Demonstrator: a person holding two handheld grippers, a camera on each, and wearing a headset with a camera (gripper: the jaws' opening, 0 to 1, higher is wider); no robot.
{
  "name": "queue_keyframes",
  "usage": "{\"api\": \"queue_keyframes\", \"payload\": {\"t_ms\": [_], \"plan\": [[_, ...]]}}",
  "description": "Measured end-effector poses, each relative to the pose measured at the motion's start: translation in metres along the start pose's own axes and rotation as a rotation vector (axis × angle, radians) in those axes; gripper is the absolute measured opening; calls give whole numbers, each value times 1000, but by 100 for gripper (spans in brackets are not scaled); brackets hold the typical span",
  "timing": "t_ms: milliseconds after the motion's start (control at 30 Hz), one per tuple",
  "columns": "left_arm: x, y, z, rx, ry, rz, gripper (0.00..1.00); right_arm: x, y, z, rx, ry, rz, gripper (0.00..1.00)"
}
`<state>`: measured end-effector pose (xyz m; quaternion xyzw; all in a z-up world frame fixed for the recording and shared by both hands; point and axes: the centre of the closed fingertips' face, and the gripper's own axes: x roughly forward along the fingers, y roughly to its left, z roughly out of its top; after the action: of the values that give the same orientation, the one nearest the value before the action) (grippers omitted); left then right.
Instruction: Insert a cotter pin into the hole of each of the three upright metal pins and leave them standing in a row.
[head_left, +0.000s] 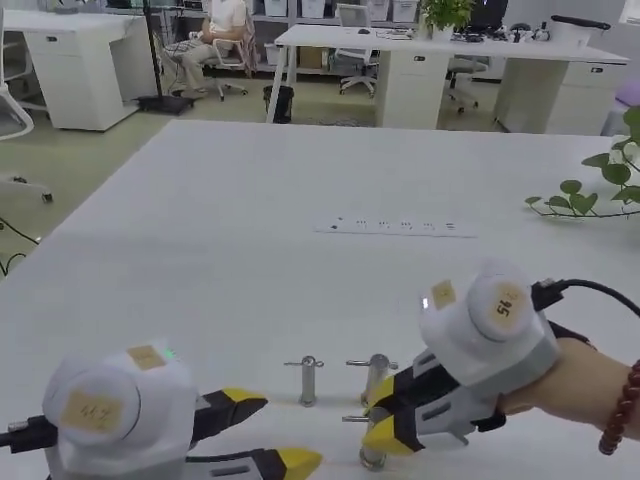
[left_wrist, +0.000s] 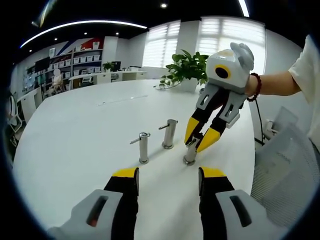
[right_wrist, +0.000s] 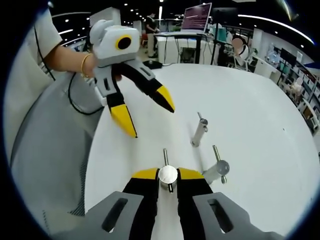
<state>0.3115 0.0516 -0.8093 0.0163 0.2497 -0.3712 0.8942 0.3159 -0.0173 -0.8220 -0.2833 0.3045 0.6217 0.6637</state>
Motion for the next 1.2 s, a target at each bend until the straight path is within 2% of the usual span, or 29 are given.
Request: {"api": "queue_keyframes", "payload": {"t_ms": [433,767,1200], "plan": [[2,-1,-1,-1,1,3,49,-23,-24,-16,-23,26,-35,14],[2,0,1,5,-6,6,53,-32,-41,-28,-12,37,-49,14],[2,4,0,-8,-7,16,54,-38,-63,-41,4,48,-73,14]]}}
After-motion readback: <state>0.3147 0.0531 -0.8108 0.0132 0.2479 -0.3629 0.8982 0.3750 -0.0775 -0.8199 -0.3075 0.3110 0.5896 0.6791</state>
